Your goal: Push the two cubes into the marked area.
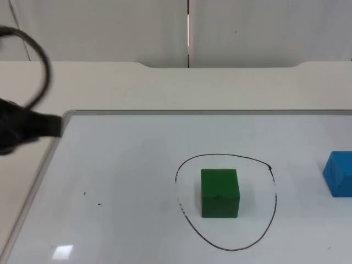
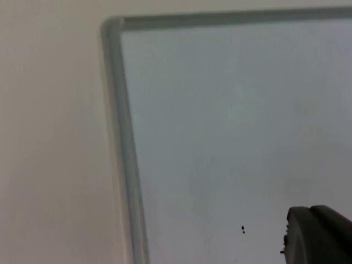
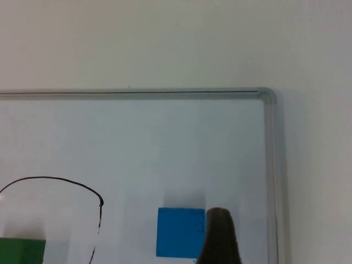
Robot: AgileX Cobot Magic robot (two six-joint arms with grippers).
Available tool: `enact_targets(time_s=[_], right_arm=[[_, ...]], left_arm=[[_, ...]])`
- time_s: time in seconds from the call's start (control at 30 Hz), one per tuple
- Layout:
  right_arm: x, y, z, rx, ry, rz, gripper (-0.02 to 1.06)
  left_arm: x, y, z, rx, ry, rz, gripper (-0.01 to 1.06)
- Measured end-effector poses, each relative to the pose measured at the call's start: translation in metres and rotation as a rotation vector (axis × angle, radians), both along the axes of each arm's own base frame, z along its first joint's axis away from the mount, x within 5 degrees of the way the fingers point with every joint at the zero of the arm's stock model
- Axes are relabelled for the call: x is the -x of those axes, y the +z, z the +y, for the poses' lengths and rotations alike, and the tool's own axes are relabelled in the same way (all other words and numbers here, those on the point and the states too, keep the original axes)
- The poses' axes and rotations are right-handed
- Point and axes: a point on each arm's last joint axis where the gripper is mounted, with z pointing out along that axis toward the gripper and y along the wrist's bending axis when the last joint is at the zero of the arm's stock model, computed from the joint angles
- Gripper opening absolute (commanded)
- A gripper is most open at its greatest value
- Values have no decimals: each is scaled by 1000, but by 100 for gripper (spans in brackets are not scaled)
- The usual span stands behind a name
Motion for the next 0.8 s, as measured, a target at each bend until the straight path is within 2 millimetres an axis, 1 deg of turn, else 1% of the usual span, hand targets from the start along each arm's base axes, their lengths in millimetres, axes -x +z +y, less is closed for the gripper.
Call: enact_targets(time_s=[0.03, 0.13, 0.17, 0.23, 0.37, 0.4, 0.47, 0.53, 0.57, 0.67, 0.8], right_arm=[[0, 0, 0, 0, 0, 0, 56], [0, 0, 0, 0, 0, 0, 56], [0, 0, 0, 0, 0, 0, 56], [0, 0, 0, 0, 0, 0, 56], [0, 0, 0, 0, 0, 0, 56], [0, 0, 0, 0, 0, 0, 56], [0, 0, 0, 0, 0, 0, 56], [0, 0, 0, 0, 0, 0, 56], [0, 0, 0, 0, 0, 0, 56], [0, 0, 0, 5, 5, -1, 56], [0, 0, 0, 6, 7, -1, 56]], left_arm=[[0, 0, 0, 0, 0, 0, 0], [18, 23, 12, 42, 25, -97, 0], [29, 33, 16, 63, 27, -147, 0], [31, 35, 17, 67, 28, -157, 0], [61, 58, 27, 105, 29, -275, 0], [61, 58, 27, 105, 29, -275, 0], [74, 66, 33, 91, 29, -315, 0], [85, 70, 39, 82, 64, -334, 0], [85, 70, 39, 82, 64, -334, 0], [102, 74, 49, 72, 156, -353, 0], [115, 76, 52, 28, 167, -374, 0]])
